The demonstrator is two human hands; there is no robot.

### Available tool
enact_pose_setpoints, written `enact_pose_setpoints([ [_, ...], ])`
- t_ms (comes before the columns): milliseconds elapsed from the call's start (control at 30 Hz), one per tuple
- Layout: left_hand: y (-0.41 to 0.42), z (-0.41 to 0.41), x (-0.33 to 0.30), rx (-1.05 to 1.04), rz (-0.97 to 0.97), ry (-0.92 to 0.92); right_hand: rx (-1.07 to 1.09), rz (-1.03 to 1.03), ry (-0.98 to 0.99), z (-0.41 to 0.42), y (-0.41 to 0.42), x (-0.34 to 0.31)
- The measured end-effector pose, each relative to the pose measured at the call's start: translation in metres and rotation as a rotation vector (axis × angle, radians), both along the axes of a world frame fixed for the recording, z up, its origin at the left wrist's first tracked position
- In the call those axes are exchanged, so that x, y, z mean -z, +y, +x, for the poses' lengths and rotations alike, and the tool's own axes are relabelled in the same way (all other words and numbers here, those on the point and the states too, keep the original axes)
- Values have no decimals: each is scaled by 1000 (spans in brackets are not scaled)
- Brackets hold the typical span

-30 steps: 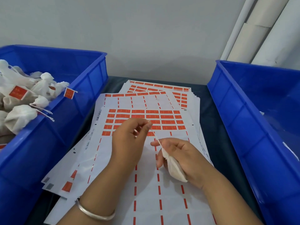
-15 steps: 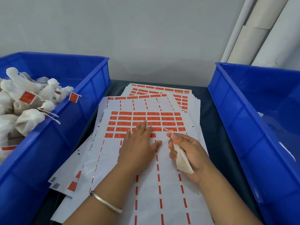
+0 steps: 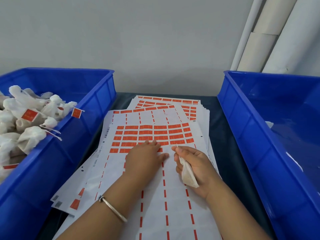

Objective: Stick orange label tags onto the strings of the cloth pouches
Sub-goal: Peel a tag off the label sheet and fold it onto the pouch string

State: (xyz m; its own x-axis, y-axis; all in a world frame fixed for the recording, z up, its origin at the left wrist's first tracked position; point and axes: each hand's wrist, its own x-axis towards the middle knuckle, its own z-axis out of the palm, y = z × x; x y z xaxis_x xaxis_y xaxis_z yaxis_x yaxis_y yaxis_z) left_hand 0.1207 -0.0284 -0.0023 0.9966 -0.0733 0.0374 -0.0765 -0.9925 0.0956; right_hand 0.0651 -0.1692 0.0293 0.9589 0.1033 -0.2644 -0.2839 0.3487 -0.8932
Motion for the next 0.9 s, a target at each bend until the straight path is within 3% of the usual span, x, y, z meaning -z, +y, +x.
enact_pose_setpoints([
  [233,2,-3,-2,0,-51,-37,-20,-20,17,1,-1,1],
  [600,4,-4,-2,-88,-301,-28,-54,2,34,5,-3,5],
  [900,2,-3,-1,-110,-335,-33,-63,-1,20,6,-3,7],
])
